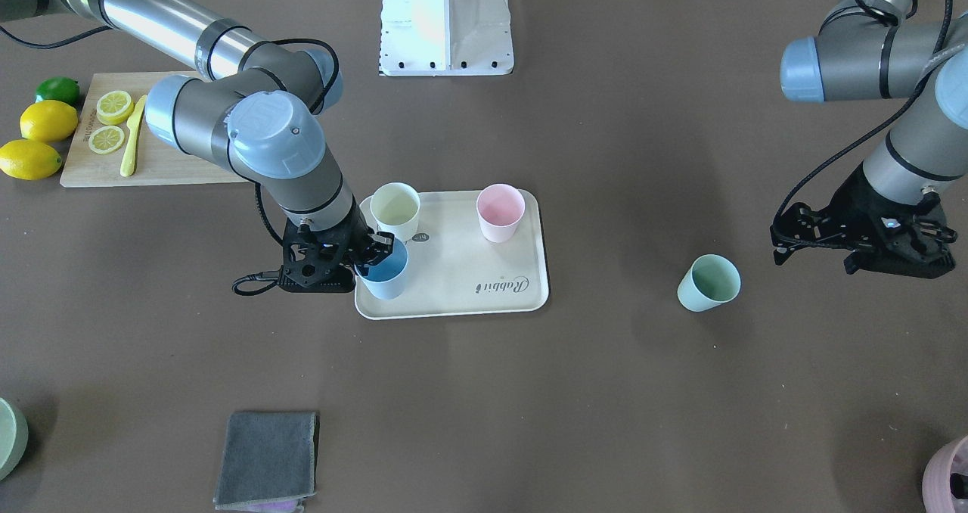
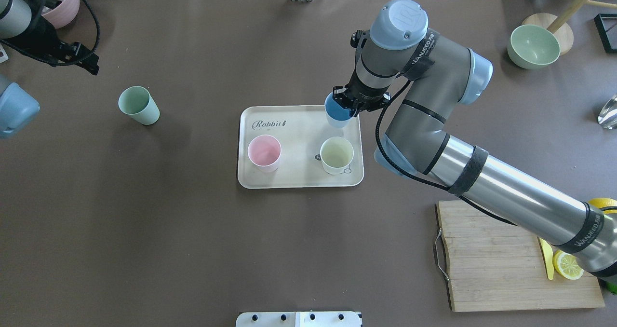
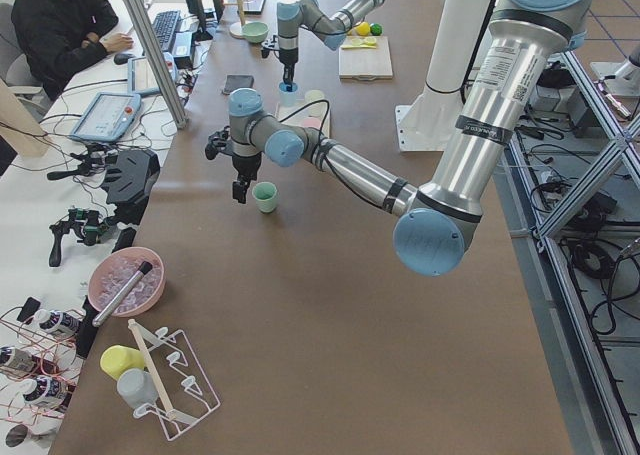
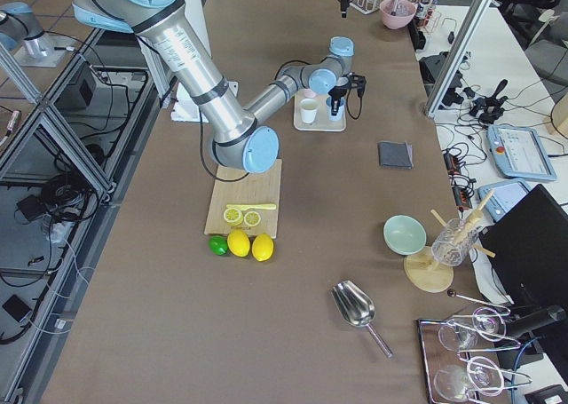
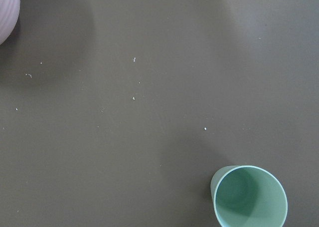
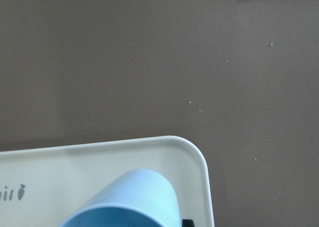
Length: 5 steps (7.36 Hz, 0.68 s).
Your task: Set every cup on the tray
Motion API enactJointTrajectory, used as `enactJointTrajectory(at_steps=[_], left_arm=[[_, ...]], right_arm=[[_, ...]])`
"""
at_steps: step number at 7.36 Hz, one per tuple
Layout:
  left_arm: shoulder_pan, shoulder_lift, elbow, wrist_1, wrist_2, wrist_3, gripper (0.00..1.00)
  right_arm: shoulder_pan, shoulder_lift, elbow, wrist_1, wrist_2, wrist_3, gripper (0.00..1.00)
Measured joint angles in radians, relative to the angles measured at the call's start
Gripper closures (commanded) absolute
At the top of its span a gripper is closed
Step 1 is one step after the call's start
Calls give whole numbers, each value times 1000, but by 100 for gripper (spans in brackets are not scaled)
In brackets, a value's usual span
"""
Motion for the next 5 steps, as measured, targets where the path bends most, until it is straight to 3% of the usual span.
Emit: enactJointTrajectory(at_steps=[3, 4, 5], left_arm=[[1, 1, 21, -11, 1, -5, 2], [2, 1, 23, -12, 1, -7, 2], [6, -1, 25, -13, 1, -12, 2]], right_arm=[[-7, 28, -44, 17, -11, 20, 100], [-8, 33, -61, 30, -13, 27, 85], [-8, 34, -71, 37, -14, 33, 1]])
